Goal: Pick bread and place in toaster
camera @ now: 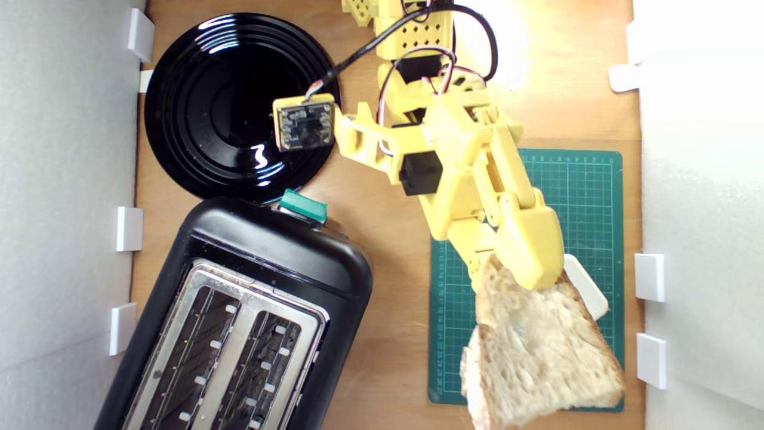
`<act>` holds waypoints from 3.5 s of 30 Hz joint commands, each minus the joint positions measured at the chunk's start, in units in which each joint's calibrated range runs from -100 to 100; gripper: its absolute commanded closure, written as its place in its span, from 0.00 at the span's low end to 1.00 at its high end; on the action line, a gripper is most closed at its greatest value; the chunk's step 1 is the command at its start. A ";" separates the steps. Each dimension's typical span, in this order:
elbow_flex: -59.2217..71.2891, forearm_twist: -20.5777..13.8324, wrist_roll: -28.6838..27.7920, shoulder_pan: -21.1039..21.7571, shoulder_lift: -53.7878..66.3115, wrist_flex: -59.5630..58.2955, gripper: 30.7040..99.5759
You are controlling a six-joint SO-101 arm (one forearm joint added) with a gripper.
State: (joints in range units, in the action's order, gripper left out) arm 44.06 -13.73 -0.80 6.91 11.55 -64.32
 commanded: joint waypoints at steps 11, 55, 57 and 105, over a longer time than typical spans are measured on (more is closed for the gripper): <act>-3.71 0.49 3.29 -3.93 19.98 33.52 0.63; -55.73 7.11 50.89 -18.19 22.89 124.82 0.63; -61.35 7.02 51.57 -18.19 20.48 130.70 0.63; -76.15 2.03 52.62 -25.77 2.59 129.94 0.63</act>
State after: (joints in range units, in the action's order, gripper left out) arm -28.71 -12.39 51.82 -18.26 14.57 67.88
